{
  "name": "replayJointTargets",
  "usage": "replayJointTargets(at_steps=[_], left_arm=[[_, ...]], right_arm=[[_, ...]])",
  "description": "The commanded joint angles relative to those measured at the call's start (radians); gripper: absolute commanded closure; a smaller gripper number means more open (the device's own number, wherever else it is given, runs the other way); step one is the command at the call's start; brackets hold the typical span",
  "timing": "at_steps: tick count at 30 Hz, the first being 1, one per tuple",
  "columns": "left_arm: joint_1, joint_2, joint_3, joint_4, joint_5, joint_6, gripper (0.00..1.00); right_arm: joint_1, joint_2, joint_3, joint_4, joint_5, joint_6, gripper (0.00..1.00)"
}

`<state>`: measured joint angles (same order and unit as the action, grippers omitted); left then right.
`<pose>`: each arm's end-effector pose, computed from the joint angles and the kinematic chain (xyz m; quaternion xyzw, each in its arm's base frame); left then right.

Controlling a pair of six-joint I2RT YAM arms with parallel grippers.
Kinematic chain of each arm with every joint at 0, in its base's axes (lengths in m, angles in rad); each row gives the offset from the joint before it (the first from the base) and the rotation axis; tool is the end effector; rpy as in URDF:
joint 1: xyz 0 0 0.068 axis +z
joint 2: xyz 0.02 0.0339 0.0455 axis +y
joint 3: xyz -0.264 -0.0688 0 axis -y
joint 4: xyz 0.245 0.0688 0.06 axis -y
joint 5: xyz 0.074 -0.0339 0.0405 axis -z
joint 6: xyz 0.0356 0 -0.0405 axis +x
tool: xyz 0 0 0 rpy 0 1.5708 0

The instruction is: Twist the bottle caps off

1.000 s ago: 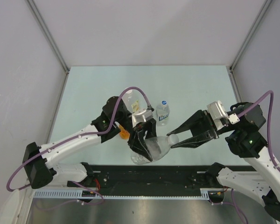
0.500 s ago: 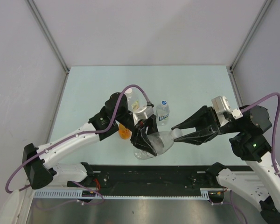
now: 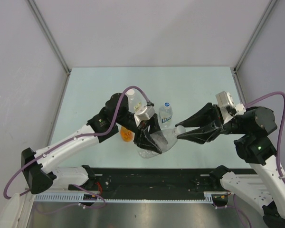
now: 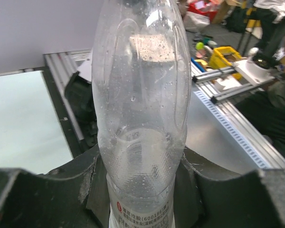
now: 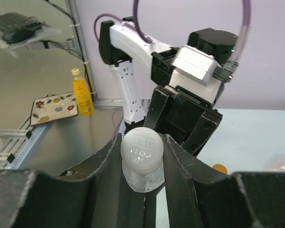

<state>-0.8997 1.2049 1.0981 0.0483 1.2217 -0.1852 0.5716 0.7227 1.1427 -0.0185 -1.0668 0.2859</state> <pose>0.1365 -0.2257 0.3885 0.5771 0.4207 -0.6475 0.2660 0.0716 0.0831 0.4784 -0.4874 0.4100 0.5537 0.5364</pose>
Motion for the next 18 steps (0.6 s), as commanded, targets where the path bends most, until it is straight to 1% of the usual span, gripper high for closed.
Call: replayJointTargets(at_steps=[1, 2, 3, 4, 9, 11, 14, 18], left_arm=[[0.035, -0.031, 0.031, -0.123, -0.151, 0.09, 1.0], [0.035, -0.034, 0.031, -0.134, -0.169, 0.098, 1.0], [0.035, -0.036, 0.031, -0.143, -0.198, 0.104, 1.0], [0.035, -0.042, 0.025, -0.142, -0.197, 0.105, 1.0], [0.035, -0.054, 0.009, -0.111, -0.172, 0.089, 1.0], [0.036, -0.061, 0.009, -0.111, -0.194, 0.09, 1.0], [0.035, -0.068, 0.008, -0.103, -0.231, 0.09, 1.0], [0.035, -0.064, 0.008, -0.117, -0.29, 0.099, 1.0]], right_arm=[[-0.001, -0.051, 0.045, 0.072, 0.151, 0.03, 1.0], [-0.001, -0.054, 0.046, 0.071, 0.171, 0.024, 1.0], [0.001, -0.055, 0.048, 0.063, 0.227, 0.016, 1.0], [-0.001, -0.055, 0.048, 0.063, 0.24, 0.015, 1.0], [0.001, -0.016, 0.055, 0.071, 0.137, 0.042, 1.0], [0.001, -0.011, 0.054, 0.058, 0.148, 0.041, 1.0], [0.001, -0.035, 0.054, 0.031, 0.224, 0.009, 1.0], [0.001, -0.069, 0.054, 0.034, 0.384, -0.001, 1.0]])
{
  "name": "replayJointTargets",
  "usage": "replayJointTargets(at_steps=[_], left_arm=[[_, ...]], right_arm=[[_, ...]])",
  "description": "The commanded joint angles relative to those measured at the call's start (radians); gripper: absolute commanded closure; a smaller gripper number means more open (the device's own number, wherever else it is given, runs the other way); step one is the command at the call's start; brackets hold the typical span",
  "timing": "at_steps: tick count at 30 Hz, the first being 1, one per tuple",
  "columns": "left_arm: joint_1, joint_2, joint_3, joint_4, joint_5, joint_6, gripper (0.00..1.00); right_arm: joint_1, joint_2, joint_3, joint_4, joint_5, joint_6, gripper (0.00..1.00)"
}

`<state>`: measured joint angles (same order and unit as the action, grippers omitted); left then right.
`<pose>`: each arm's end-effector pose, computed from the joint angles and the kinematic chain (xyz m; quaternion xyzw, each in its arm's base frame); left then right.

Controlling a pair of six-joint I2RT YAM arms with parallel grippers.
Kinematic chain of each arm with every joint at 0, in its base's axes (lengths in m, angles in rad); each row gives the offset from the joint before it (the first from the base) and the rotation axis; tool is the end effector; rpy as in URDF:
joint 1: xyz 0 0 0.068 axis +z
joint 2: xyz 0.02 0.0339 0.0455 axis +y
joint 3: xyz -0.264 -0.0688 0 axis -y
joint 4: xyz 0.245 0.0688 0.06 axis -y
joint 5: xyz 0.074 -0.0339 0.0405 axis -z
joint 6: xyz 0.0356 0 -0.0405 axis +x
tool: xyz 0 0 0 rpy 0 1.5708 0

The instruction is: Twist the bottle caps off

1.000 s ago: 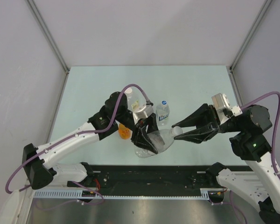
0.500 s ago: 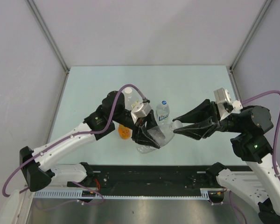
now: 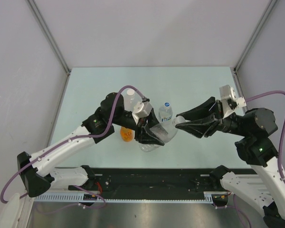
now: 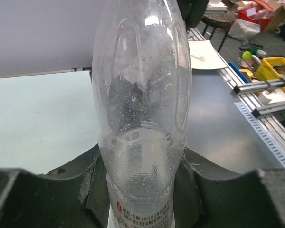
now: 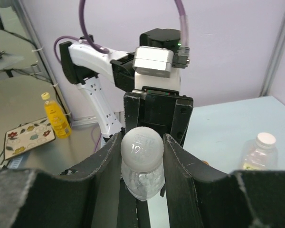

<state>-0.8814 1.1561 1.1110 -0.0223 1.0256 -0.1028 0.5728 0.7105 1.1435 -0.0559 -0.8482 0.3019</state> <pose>0.1377 -0.2148 0.3978 0.5516 0.4618 -0.5970 0.3551 0.0761 0.0809 0.4789 -0.4064 0.4616 0.5288 0.5849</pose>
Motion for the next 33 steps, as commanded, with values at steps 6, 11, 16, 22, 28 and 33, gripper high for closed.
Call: replayJointTargets(at_steps=[6, 11, 16, 22, 28, 33], left_arm=[[0.016, -0.022, -0.022, -0.019, -0.122, -0.001, 1.0], [0.016, -0.041, -0.036, -0.011, -0.165, -0.003, 1.0], [0.016, -0.021, -0.03, 0.019, -0.002, -0.049, 1.0], [0.015, -0.001, -0.085, 0.453, 0.266, -0.389, 1.0], [0.001, -0.015, -0.096, 0.627, 0.283, -0.52, 1.0], [-0.002, -0.004, -0.088, 0.622, 0.289, -0.52, 1.0]], right_arm=[[-0.001, -0.088, 0.053, 0.067, 0.309, -0.029, 1.0], [-0.002, -0.105, 0.053, 0.059, 0.408, -0.043, 1.0], [-0.002, -0.06, 0.055, 0.089, 0.182, 0.003, 1.0], [-0.002, 0.033, 0.055, 0.231, -0.199, 0.134, 1.0], [0.018, 0.07, 0.053, 0.331, -0.354, 0.22, 1.0], [0.056, 0.078, 0.053, 0.311, -0.397, 0.189, 1.0]])
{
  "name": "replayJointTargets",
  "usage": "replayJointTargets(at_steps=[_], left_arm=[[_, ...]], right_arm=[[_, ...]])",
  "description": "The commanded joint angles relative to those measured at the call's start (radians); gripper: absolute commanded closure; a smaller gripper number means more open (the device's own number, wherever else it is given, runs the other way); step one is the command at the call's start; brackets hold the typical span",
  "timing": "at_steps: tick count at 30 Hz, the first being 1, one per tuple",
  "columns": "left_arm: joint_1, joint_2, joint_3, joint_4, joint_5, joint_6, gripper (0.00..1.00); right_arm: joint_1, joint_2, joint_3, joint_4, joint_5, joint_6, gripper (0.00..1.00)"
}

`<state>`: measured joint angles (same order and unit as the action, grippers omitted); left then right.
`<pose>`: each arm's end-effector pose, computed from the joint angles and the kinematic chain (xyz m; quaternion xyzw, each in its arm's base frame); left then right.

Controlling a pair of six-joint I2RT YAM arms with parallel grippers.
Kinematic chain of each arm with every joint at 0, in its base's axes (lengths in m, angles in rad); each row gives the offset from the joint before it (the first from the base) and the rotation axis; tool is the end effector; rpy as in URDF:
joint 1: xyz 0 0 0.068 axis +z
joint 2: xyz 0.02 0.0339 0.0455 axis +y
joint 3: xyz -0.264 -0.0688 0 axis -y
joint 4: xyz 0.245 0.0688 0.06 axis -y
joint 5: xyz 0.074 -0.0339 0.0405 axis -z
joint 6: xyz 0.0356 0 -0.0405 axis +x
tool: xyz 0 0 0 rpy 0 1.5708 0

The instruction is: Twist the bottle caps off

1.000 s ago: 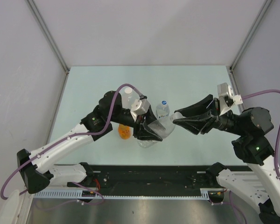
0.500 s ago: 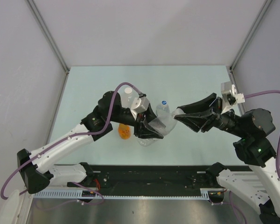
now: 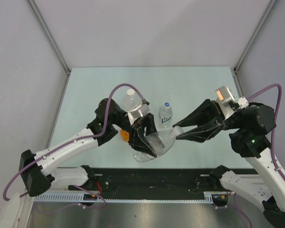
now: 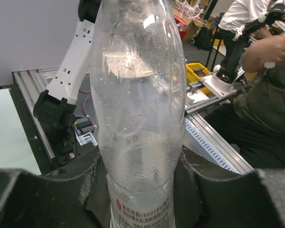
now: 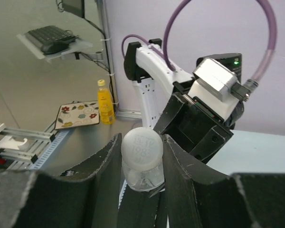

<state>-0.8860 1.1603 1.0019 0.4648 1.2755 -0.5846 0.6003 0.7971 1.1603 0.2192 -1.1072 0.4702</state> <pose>0.1295 -0.2124 0.4016 0.5462 0.3973 -0.6957 0.2447 0.0796 0.0931 0.4949 -0.4881 0.3725 0.5965 0.5169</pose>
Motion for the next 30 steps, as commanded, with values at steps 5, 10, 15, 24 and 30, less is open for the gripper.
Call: replayJointTargets(at_steps=[5, 10, 15, 24, 30], left_arm=[[0.002, 0.004, 0.032, 0.135, 0.048, -0.037, 1.0], [0.002, 0.01, 0.032, 0.078, 0.054, 0.006, 1.0], [0.009, -0.011, 0.035, -0.087, 0.036, 0.132, 1.0], [0.039, -0.096, 0.038, -0.385, -0.181, 0.353, 1.0], [0.026, -0.137, 0.063, -0.583, -0.807, 0.462, 1.0]], right_arm=[[0.035, -0.013, 0.036, 0.008, -0.178, -0.004, 1.0], [0.006, -0.027, 0.038, 0.023, -0.184, 0.002, 1.0], [-0.059, -0.059, 0.05, -0.01, -0.113, -0.031, 1.0], [-0.08, -0.075, 0.098, -0.394, 0.661, -0.283, 1.0], [-0.082, 0.033, 0.069, -0.586, 1.425, -0.24, 1.0]])
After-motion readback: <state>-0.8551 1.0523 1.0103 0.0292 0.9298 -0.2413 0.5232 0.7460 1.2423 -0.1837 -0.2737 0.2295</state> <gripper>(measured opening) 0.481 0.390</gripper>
